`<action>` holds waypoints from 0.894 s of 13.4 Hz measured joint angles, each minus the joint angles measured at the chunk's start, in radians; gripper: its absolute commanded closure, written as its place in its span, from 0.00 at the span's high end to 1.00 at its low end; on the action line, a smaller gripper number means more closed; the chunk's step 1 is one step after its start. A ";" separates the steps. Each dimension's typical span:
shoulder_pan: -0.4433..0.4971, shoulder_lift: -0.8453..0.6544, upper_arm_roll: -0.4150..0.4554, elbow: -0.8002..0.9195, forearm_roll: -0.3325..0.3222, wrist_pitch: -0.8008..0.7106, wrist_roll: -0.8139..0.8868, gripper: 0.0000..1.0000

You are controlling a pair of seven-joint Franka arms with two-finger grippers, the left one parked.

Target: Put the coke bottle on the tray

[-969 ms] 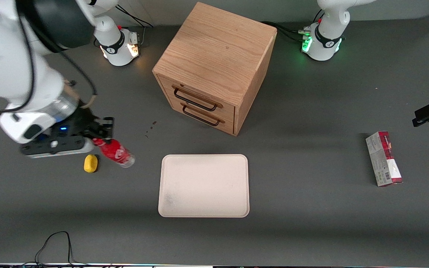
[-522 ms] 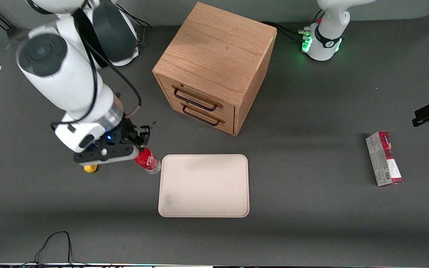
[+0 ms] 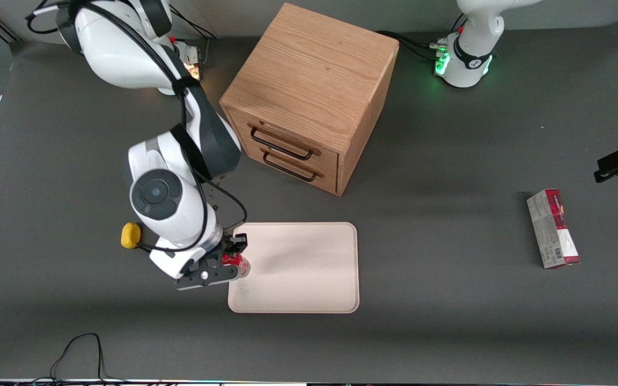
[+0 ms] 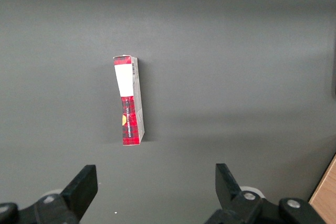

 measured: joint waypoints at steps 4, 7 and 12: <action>-0.006 0.075 0.000 0.000 0.000 0.075 -0.010 0.00; -0.006 0.113 0.000 0.000 0.000 0.114 -0.011 0.04; -0.006 0.115 0.000 0.008 0.000 0.122 -0.011 1.00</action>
